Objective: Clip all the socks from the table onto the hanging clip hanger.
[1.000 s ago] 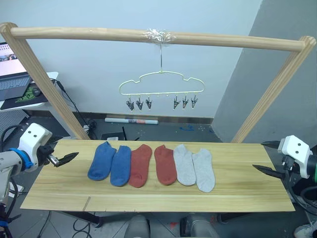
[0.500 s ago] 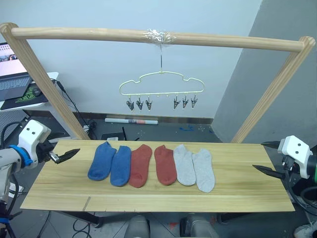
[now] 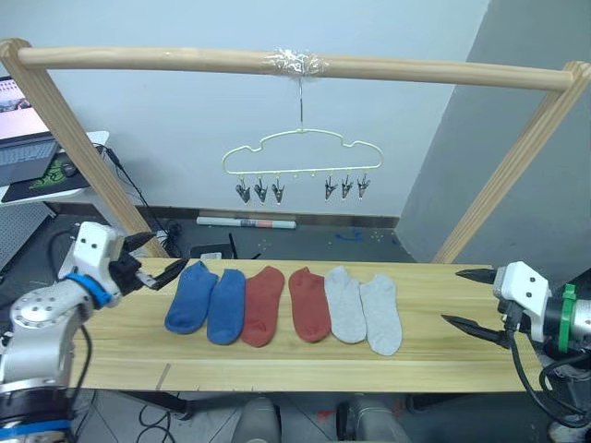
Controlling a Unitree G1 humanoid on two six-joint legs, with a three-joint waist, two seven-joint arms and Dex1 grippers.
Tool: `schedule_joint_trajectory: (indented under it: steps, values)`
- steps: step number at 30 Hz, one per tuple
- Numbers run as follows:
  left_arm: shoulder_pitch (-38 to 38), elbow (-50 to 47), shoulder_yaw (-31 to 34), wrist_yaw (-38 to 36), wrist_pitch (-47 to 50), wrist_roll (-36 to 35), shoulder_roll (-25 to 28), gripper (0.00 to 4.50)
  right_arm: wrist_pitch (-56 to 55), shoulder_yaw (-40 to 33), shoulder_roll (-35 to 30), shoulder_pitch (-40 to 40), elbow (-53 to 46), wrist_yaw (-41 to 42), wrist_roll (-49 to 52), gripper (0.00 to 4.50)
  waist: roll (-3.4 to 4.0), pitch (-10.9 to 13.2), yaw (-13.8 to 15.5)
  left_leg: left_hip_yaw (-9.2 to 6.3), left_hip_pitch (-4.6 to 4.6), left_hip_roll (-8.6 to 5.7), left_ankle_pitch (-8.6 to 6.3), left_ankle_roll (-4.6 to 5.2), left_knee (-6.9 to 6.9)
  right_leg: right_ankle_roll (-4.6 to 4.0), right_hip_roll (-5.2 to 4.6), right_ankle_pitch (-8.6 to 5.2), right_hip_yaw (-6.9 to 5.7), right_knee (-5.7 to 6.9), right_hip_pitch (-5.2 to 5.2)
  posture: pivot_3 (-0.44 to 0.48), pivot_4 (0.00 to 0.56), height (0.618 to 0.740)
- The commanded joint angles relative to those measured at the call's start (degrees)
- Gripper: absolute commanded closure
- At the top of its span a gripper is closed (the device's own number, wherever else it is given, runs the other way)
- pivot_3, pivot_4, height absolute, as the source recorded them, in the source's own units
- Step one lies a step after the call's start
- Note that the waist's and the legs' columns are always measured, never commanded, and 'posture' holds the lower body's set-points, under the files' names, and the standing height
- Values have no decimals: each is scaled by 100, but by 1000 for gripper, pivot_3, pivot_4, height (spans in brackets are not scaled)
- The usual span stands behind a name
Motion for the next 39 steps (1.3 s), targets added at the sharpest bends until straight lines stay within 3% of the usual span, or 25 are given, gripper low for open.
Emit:
schedule_joint_trajectory:
  steps: [1,9,15,18,21,28,31,33,39]
  values:
    - [-3,-834,138,643,203,-232,-469,33,285,155,153,-247,-605,-268,211,0,0,58,-11,0,1,0,-1,2,8,-1,0,-1,2,1,7,73,189,703]
    - [-441,-1407,-247,1647,217,65,-1318,33,723,1186,871,-1086,-1120,-842,140,0,-4,249,-112,-21,17,-7,1,5,20,-3,7,-2,9,-7,45,60,224,703]
    - [-957,-1332,-508,2082,2,244,-1778,33,915,1531,1046,-1583,-1229,-934,226,0,-4,384,-118,-41,6,-11,-1,6,17,11,13,6,9,-17,51,61,251,703]
    - [-1055,-1203,-542,2196,-76,302,-1915,619,1025,1616,1144,-1888,-1259,-1011,273,0,-1,444,-129,-48,1,-10,-2,7,16,28,15,16,5,-20,50,50,264,703]
    - [-1128,-1097,-601,2238,-54,288,-1999,1509,1194,1728,1312,-2217,-1277,-1136,346,0,5,541,-152,-56,2,-7,-3,9,14,28,19,16,5,-20,50,39,276,703]
    - [-1561,-593,-662,2557,-239,401,-2312,1509,1659,2009,1928,-3096,-1127,-1543,403,0,6,713,-182,-74,-14,-8,-2,8,17,29,20,16,1,-21,46,0,304,703]
    - [-1686,-481,-668,2674,-349,444,-2386,1509,2049,2024,2264,-3396,-1159,-1802,583,0,6,722,-204,-85,-65,-7,-2,8,17,30,19,15,-2,-24,6,-15,313,703]
    - [-1759,-420,-629,2749,-433,440,-2425,1509,2240,2041,2385,-3467,-1221,-1886,694,0,7,725,-211,-93,-106,-7,-1,7,20,29,20,17,-8,-20,-36,-20,316,703]
    - [-1889,-300,-552,2832,-432,320,-2445,1509,2439,2078,2415,-3462,-1343,-1958,780,0,7,810,-245,-104,-110,-7,-2,8,17,30,18,16,-16,-22,-36,-19,319,703]
